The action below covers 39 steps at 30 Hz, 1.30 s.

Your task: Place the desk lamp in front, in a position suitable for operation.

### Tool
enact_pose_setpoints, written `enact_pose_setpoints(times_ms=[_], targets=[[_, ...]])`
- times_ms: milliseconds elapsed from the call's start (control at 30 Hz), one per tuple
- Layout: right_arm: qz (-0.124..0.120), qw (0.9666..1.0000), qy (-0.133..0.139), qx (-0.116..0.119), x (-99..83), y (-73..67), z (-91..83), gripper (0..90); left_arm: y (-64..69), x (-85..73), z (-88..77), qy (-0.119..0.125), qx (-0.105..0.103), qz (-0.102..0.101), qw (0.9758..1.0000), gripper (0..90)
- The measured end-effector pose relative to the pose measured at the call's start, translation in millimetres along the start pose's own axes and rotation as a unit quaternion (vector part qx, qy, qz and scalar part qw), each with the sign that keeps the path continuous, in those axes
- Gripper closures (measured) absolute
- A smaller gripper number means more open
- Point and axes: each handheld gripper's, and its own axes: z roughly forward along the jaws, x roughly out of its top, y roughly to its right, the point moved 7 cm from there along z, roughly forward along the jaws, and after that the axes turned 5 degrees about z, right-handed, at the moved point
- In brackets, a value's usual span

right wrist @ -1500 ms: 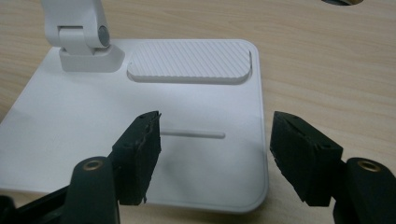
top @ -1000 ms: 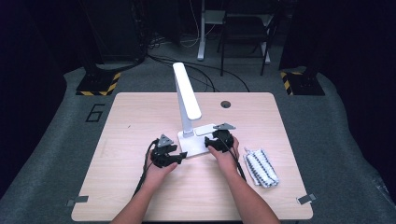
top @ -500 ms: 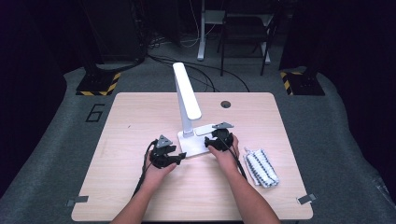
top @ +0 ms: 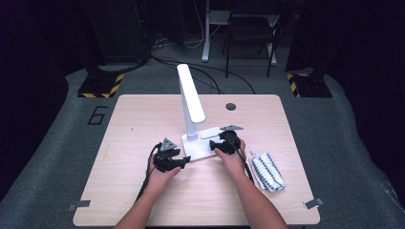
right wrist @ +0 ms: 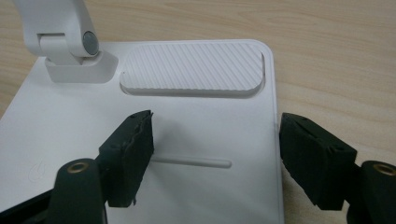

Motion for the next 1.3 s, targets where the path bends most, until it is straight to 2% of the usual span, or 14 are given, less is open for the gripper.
enact_pose_setpoints(times_ms=[67,200,367,400,533,633,700,900,967,1167,1200,1300], targets=[[-0.007,1.0000,0.002,0.001,-0.8,-0.4,-0.3,26.7,-0.3,-0.8,1.2,-0.001,-0.001,-0.007,1.0000,40.3],[-0.011,0.9999,0.000,0.006,-2.8,-3.0,-1.6,26.8,-1.1,-3.1,4.5,-0.008,-0.006,-0.001,1.0000,40.1],[-0.011,0.9999,0.002,0.012,-5.6,-6.3,-3.2,27.0,1.5,-4.3,6.8,-0.010,-0.004,-0.007,0.9999,40.1],[-0.017,0.9997,0.004,0.014,-6.0,-6.7,-3.4,27.0,2.2,-4.3,7.0,-0.011,-0.008,-0.001,0.9999,40.1],[-0.013,0.9997,-0.001,0.020,-9.7,-11.0,-6.0,27.3,2.6,-5.1,5.9,-0.011,-0.008,0.005,0.9999,40.1],[-0.027,0.9994,0.003,0.023,-12.5,-14.6,-8.1,27.6,1.4,-6.2,5.6,-0.005,-0.003,-0.002,1.0000,40.1],[-0.024,0.9995,0.001,0.021,-13.6,-15.4,-8.7,27.6,0.2,-7.6,3.5,-0.009,-0.006,-0.003,0.9999,40.1],[-0.038,0.9988,0.005,0.031,-19.6,-21.9,-12.7,27.8,-7.2,-7.7,-5.6,0.000,0.002,-0.004,1.0000,40.1],[-0.044,0.9985,0.003,0.034,-20.8,-23.2,-13.9,27.8,-9.4,-4.9,-8.2,0.013,0.006,-0.009,0.9999,40.1],[-0.053,0.9980,0.007,0.034,-24.5,-28.2,-16.7,28.1,-13.8,3.8,-13.1,0.022,0.013,-0.008,0.9996,40.1],[-0.055,0.9978,0.010,0.036,-25.4,-28.5,-17.2,28.2,-15.7,7.9,-13.1,0.037,0.011,-0.008,0.9992,40.2],[-0.053,0.9978,0.011,0.038,-27.4,-30.2,-18.4,28.3,-19.1,8.1,-10.9,0.030,0.009,-0.009,0.9995,40.2]])
